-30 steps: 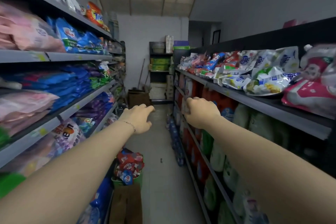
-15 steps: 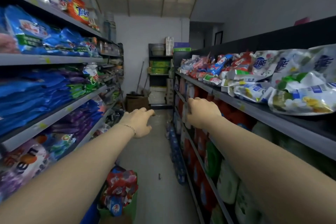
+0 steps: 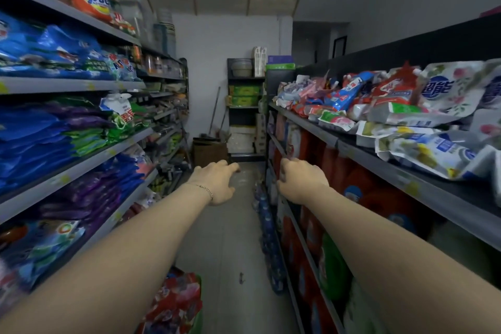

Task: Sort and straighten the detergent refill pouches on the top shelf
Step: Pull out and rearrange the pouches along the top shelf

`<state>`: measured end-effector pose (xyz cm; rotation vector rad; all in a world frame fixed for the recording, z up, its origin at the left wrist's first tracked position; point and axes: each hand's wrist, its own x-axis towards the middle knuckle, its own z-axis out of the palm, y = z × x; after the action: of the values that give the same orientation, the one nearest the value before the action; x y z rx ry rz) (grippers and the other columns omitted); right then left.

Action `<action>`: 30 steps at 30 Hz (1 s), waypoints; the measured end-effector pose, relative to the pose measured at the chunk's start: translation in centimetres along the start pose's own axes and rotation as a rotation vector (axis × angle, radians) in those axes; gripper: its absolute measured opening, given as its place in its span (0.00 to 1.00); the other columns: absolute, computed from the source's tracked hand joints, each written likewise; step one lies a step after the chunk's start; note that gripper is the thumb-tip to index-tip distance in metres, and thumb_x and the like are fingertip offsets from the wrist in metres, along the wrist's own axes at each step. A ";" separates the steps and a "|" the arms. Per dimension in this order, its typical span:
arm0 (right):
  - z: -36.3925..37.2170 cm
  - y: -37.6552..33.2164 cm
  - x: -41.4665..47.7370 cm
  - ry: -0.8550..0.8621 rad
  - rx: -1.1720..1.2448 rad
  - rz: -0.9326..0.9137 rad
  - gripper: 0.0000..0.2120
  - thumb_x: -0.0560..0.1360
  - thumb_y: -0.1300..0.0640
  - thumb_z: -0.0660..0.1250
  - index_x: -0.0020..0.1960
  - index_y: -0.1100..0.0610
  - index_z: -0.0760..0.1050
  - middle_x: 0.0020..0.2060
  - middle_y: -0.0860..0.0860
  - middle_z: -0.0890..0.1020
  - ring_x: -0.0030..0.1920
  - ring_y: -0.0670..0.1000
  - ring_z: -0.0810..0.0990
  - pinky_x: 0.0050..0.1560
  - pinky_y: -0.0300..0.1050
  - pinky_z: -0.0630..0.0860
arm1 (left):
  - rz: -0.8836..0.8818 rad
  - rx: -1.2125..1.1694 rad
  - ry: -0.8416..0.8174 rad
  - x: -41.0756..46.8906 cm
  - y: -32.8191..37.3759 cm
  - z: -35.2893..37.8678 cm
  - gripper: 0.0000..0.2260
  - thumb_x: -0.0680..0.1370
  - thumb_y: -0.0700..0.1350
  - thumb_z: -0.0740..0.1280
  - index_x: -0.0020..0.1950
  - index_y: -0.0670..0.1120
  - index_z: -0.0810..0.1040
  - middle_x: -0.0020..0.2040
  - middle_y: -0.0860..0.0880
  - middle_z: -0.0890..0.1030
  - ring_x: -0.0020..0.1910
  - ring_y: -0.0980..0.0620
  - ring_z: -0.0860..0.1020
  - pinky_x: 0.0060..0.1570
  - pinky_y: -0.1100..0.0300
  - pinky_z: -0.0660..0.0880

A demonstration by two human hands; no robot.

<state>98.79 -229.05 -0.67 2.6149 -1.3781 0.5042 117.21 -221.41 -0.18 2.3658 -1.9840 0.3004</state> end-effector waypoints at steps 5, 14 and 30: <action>2.8 1.6 6.4 0.000 0.006 0.014 0.16 0.78 0.51 0.59 0.63 0.56 0.69 0.58 0.55 0.75 0.57 0.59 0.75 0.50 0.50 0.71 | -0.013 -0.020 -0.014 6.6 -2.5 2.3 0.23 0.80 0.52 0.61 0.74 0.55 0.60 0.69 0.47 0.67 0.66 0.45 0.68 0.60 0.47 0.67; 7.7 1.7 22.1 -0.010 -0.044 0.002 0.17 0.78 0.50 0.60 0.63 0.57 0.68 0.58 0.56 0.75 0.58 0.60 0.74 0.52 0.52 0.70 | -0.019 -0.027 -0.007 20.8 -9.2 5.6 0.23 0.80 0.51 0.60 0.74 0.55 0.60 0.67 0.48 0.67 0.65 0.45 0.69 0.61 0.47 0.67; 15.8 4.6 44.5 0.013 -0.001 0.031 0.15 0.78 0.51 0.61 0.60 0.57 0.70 0.59 0.56 0.75 0.59 0.60 0.74 0.52 0.50 0.70 | 0.059 0.045 -0.045 43.9 -17.2 12.0 0.25 0.79 0.51 0.61 0.75 0.55 0.58 0.70 0.48 0.66 0.67 0.46 0.68 0.64 0.47 0.66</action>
<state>121.86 -270.51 0.36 2.5887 -1.4159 0.5240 142.69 -262.80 -2.74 2.3646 -2.0917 0.3002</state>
